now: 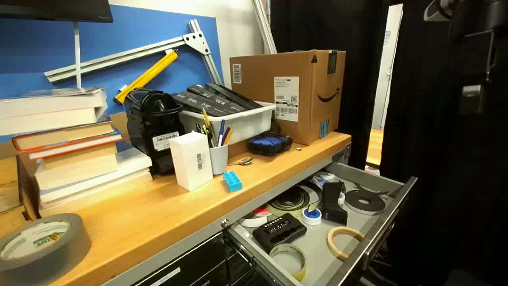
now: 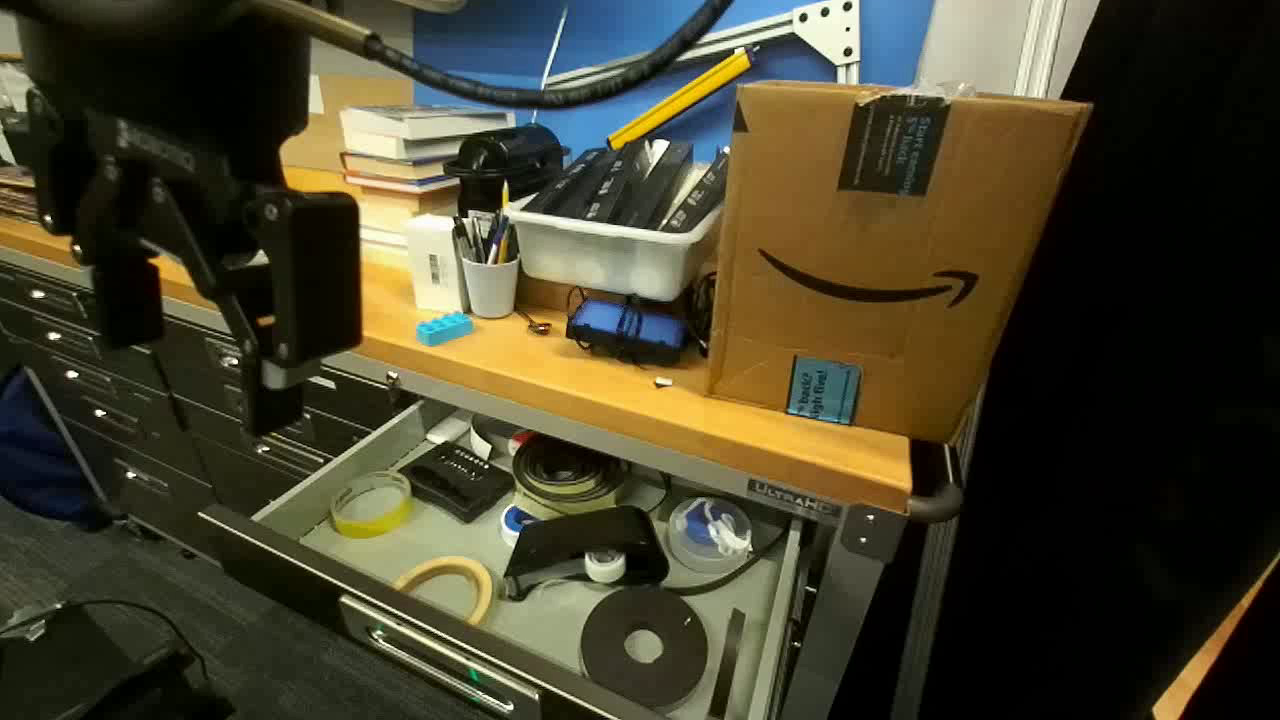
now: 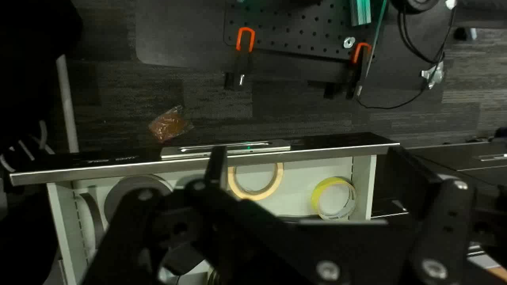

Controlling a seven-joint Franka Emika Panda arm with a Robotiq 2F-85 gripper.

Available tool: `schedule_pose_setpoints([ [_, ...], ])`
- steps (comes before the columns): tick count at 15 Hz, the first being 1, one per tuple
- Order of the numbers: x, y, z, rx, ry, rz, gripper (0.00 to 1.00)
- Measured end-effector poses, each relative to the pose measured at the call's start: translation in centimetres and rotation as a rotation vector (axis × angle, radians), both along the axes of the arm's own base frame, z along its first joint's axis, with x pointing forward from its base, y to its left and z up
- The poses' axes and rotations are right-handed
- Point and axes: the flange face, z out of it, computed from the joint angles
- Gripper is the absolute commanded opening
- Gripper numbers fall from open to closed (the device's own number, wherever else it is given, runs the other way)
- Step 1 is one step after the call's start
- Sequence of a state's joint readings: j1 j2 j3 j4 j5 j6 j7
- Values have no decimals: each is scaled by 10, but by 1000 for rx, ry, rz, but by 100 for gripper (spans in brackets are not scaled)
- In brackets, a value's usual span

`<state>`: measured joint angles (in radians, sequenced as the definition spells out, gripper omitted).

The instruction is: Put the blue lego brick in the open drawer then close the drawer

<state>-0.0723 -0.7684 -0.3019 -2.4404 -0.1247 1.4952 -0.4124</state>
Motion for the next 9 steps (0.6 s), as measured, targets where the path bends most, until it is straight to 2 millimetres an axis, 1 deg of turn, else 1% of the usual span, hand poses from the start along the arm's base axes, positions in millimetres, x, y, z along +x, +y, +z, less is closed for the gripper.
schedule_pose_setpoints([
  [3, 0, -1, 4, -2, -9, -2, 100],
  [4, 1, 1, 2, -5, -4, -3, 100],
  [5, 3, 7, 0, -17, 0, -4, 100],
  [6, 8, 19, -2, -37, 1, -5, 100],
  [7, 16, 40, -7, -62, -2, 0, 100],
  [9, 36, 92, -21, -127, -8, 30, 100],
])
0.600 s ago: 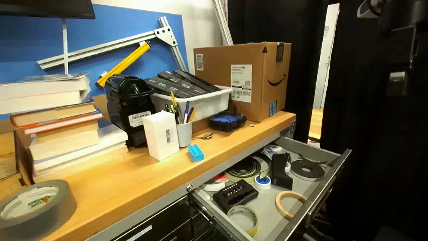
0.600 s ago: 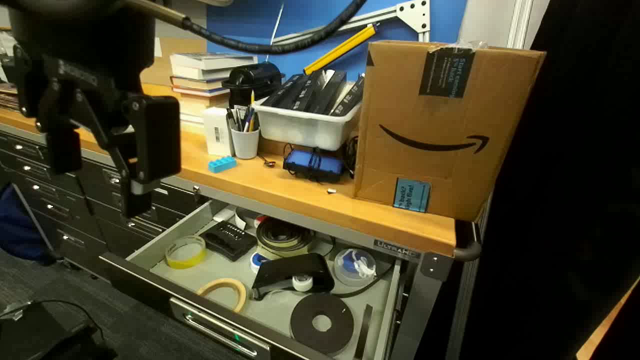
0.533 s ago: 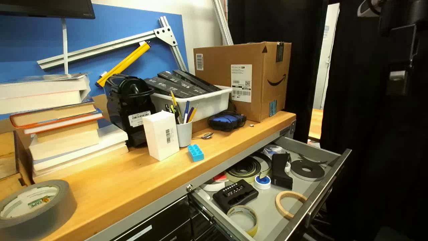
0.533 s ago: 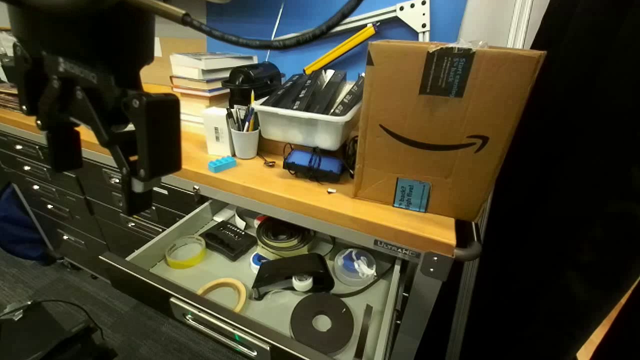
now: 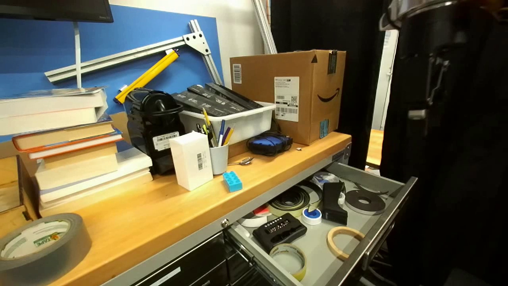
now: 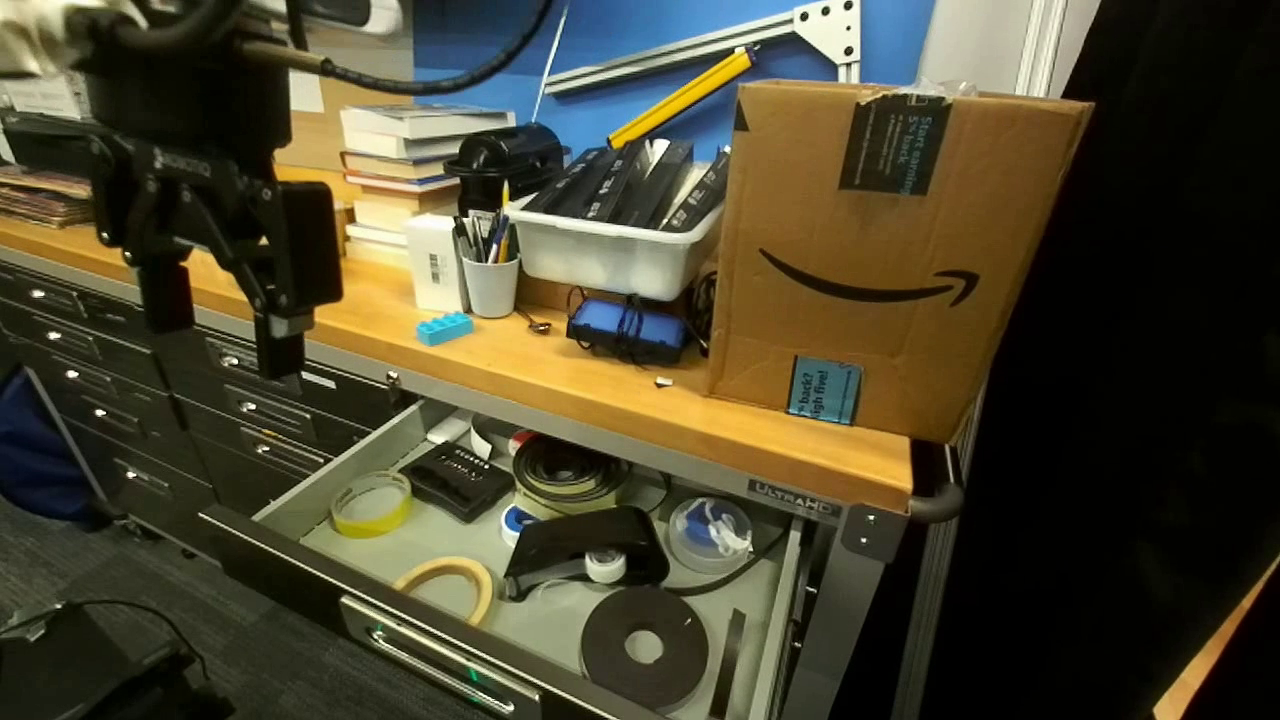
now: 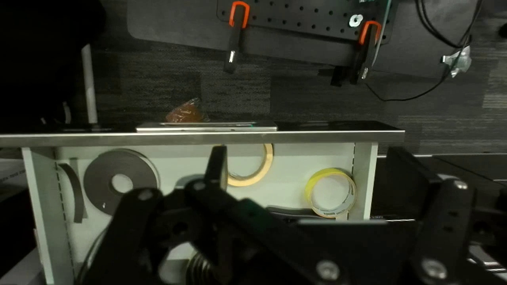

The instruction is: Put the blue lego brick in the open drawer then close the drawer

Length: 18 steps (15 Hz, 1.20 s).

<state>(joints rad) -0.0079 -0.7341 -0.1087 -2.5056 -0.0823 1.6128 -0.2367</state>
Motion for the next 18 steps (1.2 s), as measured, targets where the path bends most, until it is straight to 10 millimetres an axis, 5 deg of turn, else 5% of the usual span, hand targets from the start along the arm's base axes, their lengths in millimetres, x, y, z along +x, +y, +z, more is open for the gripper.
schedule_pose_setpoints([
  [4, 50, 93, -37, -75, -82, 44, 100],
  [7, 95, 135, -70, -70, -139, 50, 100],
  [13, 182, 172, -127, -20, -152, 41, 100],
  [18, 225, 185, -150, 21, -124, 20, 100],
])
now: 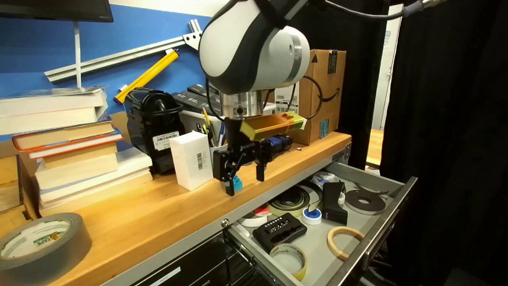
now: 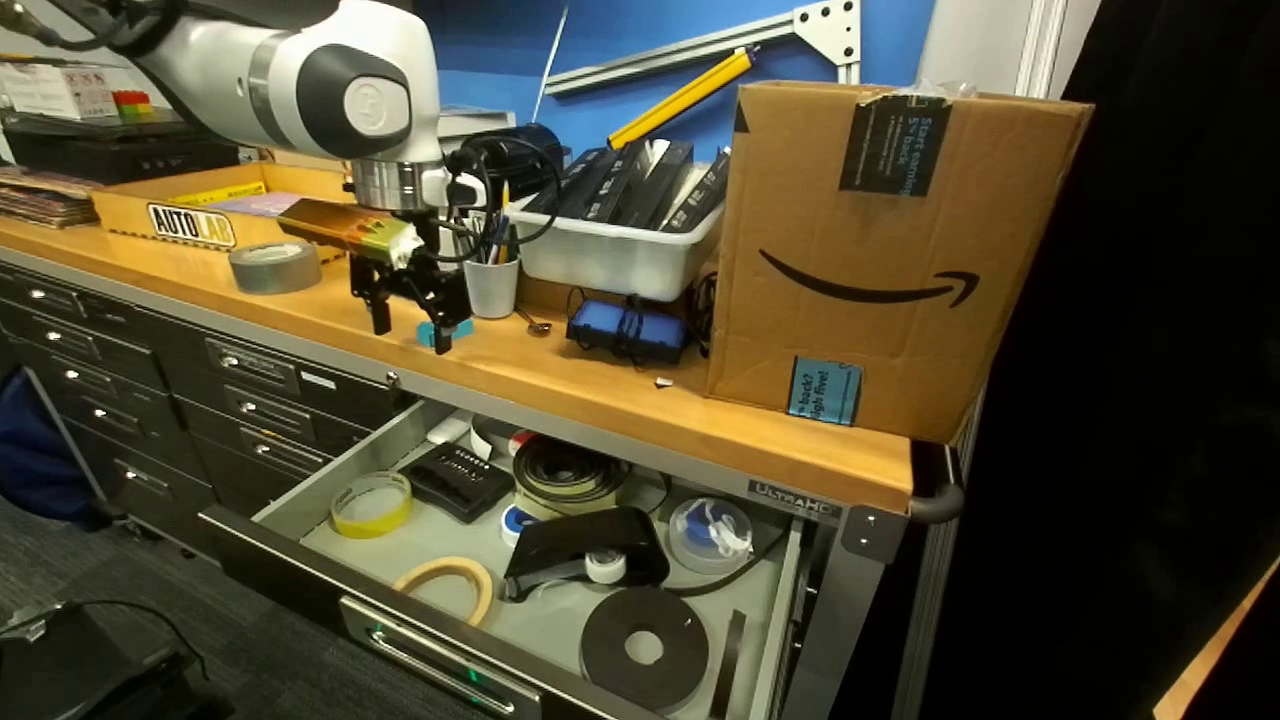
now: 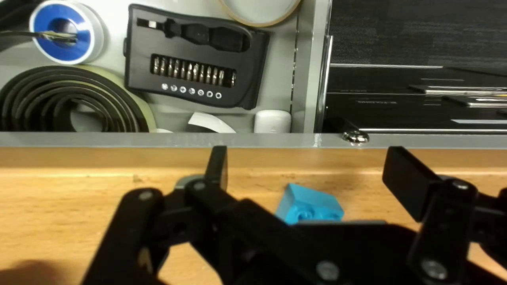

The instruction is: Put the blue lego brick in the open drawer then close the drawer

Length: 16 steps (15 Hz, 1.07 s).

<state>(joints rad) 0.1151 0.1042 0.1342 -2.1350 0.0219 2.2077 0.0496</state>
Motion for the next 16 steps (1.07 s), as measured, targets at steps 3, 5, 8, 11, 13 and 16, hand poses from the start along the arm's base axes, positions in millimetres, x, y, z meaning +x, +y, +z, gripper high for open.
schedule_pose_setpoints([
  [3, 15, 9, -5, 15, 2, -6, 100],
  [5, 22, 14, -7, 18, -2, -21, 74],
  [8, 28, 21, -7, 14, -32, -62, 49],
  [11, 31, 22, -3, 11, -61, -115, 26],
  [13, 31, 21, 0, 9, -69, -158, 11],
  [16, 25, 9, 9, -13, -84, -223, 11],
])
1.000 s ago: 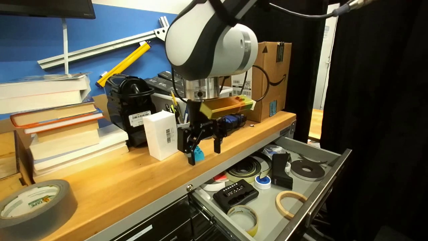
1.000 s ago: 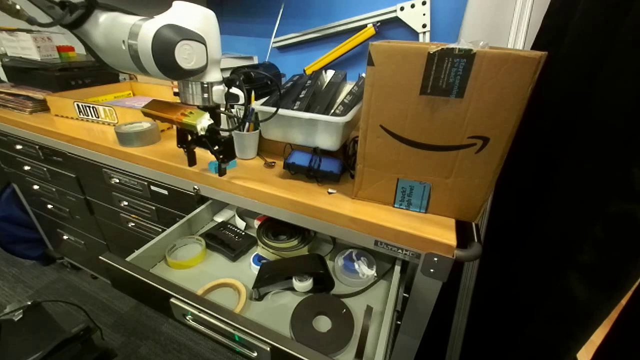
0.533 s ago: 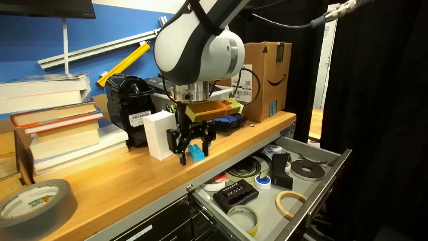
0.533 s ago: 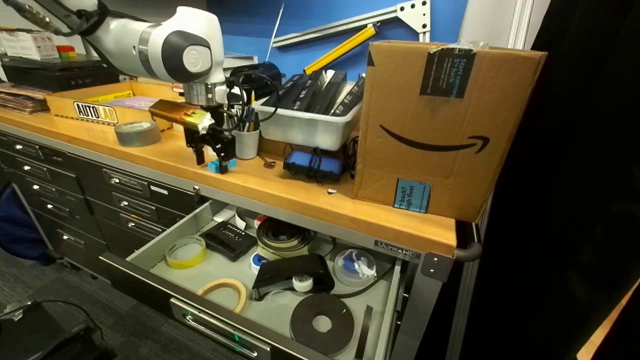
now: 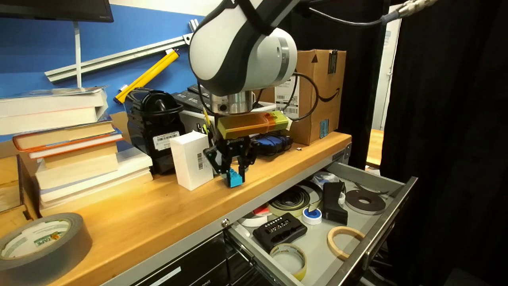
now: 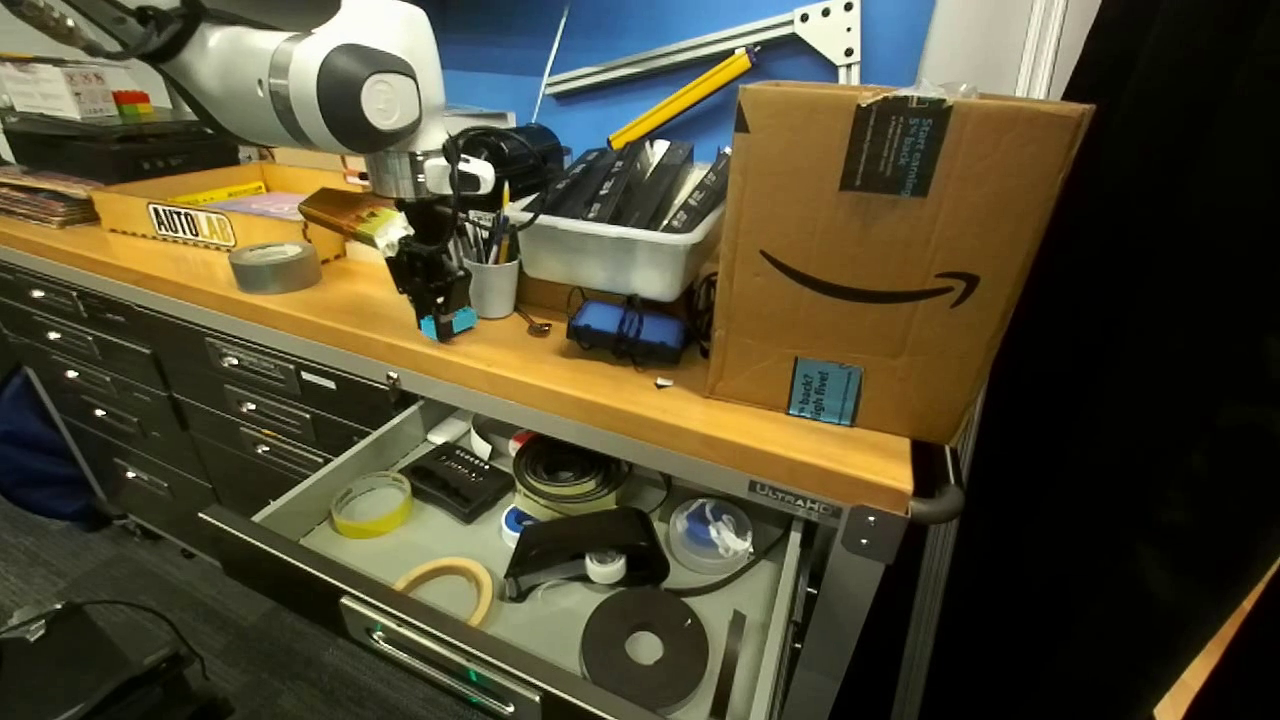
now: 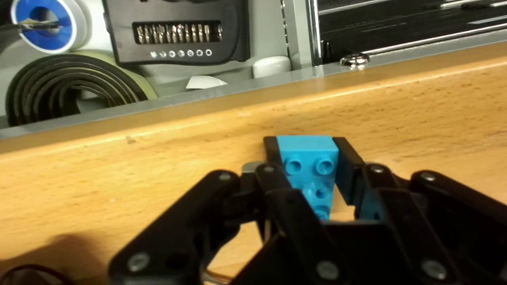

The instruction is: Put the blue lego brick in the open drawer then close the drawer

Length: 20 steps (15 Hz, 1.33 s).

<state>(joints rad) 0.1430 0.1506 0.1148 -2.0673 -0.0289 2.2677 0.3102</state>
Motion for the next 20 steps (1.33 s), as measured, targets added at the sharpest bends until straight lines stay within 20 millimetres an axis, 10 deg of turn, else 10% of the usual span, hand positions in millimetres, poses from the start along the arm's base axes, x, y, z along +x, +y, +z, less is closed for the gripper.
schedule_pose_setpoints([
  [7, -82, -85, 4, -111, 206, -86, 11],
  [12, -114, -120, -47, -107, 286, -125, 11],
  [14, -115, -126, -77, -98, 295, -152, 61],
  [20, -113, -143, -113, -46, 318, -237, 100],
])
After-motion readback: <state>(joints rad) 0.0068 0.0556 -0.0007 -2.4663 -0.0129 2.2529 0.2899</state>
